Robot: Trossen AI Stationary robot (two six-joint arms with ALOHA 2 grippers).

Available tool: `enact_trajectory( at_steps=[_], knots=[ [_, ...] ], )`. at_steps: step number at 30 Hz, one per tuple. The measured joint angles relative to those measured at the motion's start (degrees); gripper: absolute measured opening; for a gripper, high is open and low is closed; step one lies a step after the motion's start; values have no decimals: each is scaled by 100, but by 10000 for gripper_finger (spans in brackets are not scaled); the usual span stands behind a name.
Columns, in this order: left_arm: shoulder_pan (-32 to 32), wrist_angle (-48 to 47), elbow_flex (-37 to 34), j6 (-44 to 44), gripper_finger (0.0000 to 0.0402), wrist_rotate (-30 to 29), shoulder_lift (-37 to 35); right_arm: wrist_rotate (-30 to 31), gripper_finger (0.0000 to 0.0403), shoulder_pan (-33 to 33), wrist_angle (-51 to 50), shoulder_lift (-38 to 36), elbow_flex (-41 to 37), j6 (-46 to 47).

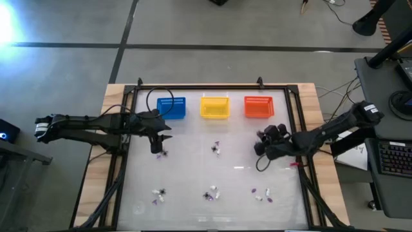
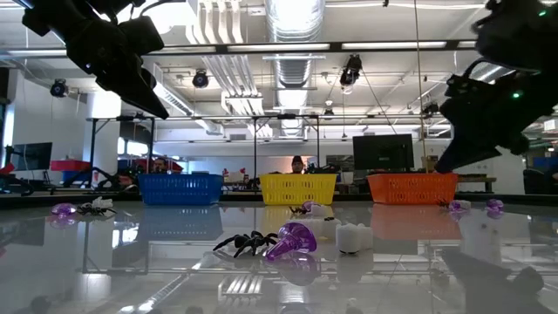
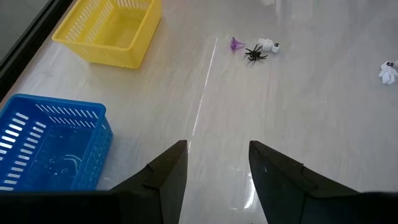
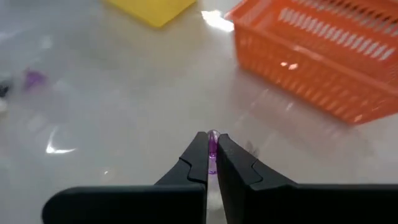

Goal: Sort Halloween decoration
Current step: Put the purple witch hat toy into the orange basket

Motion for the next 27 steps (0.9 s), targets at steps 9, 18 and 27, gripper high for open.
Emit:
enact_trajectory(
  at_steps=[9,18,27],
  knots=[
    [-2,-2,0,0,155,0,0,-279,9,-1197,13,-4,339,-920],
    [-2,-4,0,0,155,0,0,-613,9,-2334,18,0,921,-2318],
    [-2,-7,0,0,155,4,0,-1178,9,-3566,63,2,1096,-3121]
  ],
)
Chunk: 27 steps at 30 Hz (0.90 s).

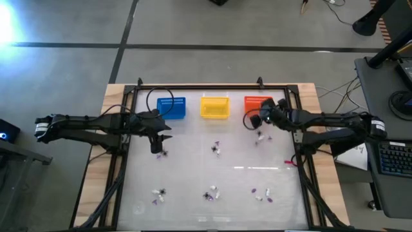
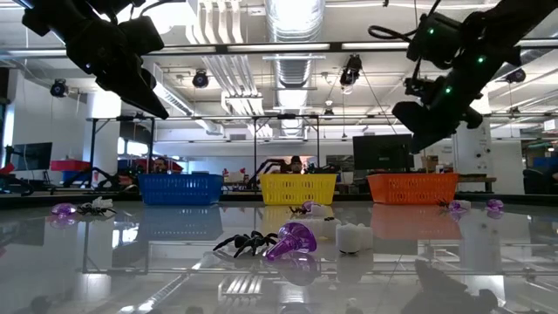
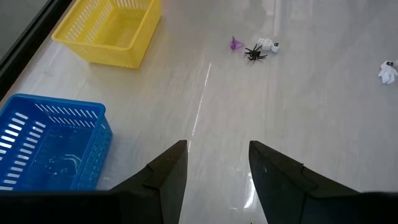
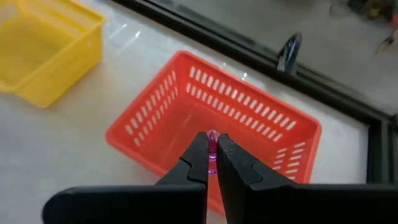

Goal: Sort Halloween decoration
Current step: Put the purple witch hat toy into the orange basket

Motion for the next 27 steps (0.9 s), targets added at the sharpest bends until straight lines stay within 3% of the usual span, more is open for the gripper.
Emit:
enact_trajectory(
  at_steps=[5,10,16,21,27],
  knots=[
    [0,0,0,0,155,-2,0,-616,9,-719,5,0,0,-3],
    [0,0,0,0,155,-2,0,-788,9,-1116,37,0,0,-117],
    [0,0,0,0,155,-2,0,-1111,9,-1252,128,133,-5,-260],
    [0,0,0,0,155,-2,0,-1528,9,-1251,455,687,-11,-337],
    [-2,-1,0,0,155,-1,0,-1482,9,-1250,805,1291,107,-592]
  ],
)
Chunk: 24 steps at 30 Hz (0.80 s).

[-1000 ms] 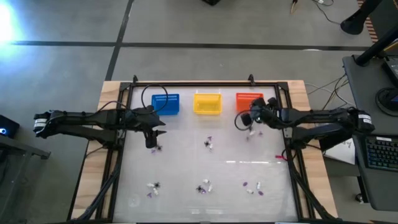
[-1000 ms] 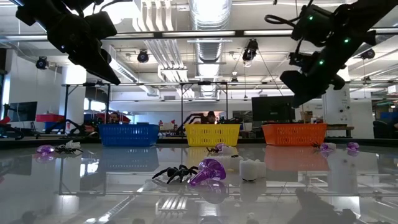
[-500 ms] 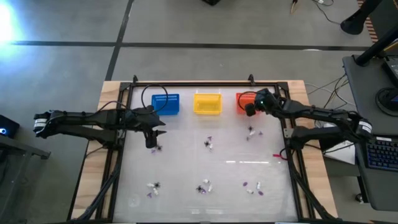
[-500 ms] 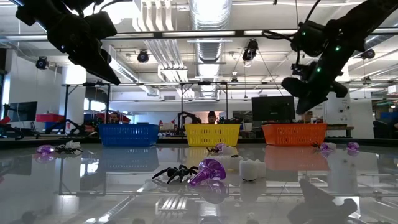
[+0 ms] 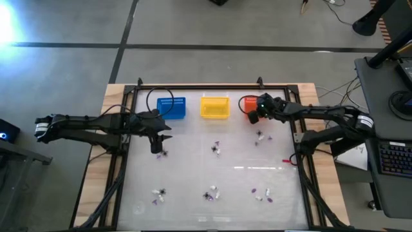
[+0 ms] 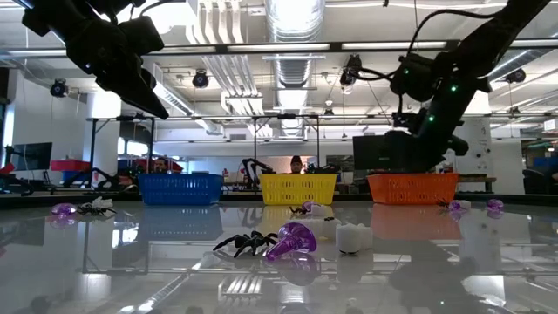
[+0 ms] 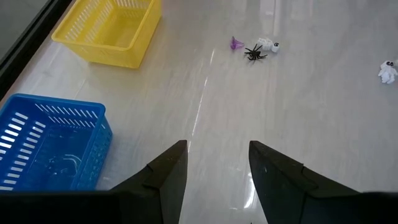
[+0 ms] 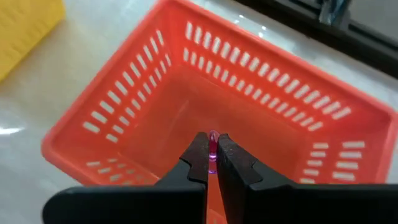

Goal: Sort Halloween decoration
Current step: Put the purple witch hat toy into the orange basket, then put the black spider toy into the blue basket

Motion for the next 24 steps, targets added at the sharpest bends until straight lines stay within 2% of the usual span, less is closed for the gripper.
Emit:
enact_trajectory(
  at_steps=[9,19,24],
  knots=[
    [2,1,0,0,155,-1,0,0,16,0,-3,108,238,-213],
    [0,1,0,1,155,-1,0,0,97,14,-36,57,236,-281],
    [2,3,0,0,155,-1,0,-2,121,15,-37,-15,261,-281]
  ],
)
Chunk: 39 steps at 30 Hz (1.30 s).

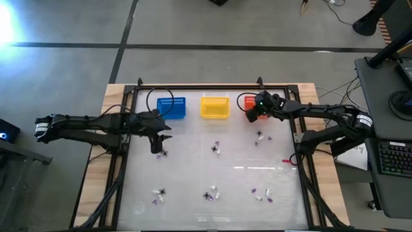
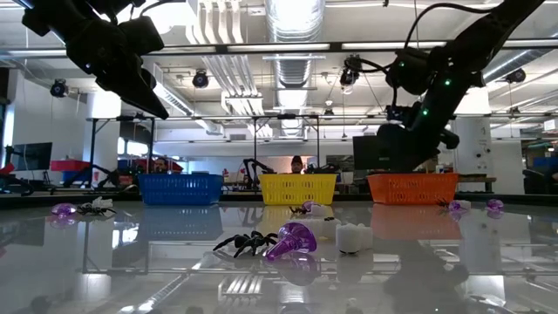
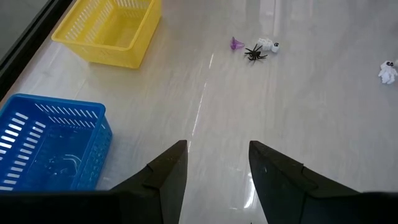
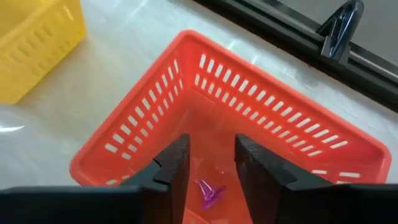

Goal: Sort Halloween decoration
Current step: Put the black spider toy into the blue basket

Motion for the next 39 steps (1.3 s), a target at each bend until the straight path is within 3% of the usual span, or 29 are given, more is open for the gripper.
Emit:
enact_trajectory(
  at_steps=[12,18,25,39],
  knots=[
    [-2,-128,-16,-296,155,20,0,-175,128,0,-87,-46,247,-80],
    [-46,-44,-398,-832,155,838,72,-643,127,28,-398,-83,417,-92],
    [-152,167,-977,-1158,155,956,421,-643,134,37,-524,-83,526,-76],
    [-419,236,-1066,-1413,155,1239,1356,-643,135,37,-522,-83,547,-73]
  ],
)
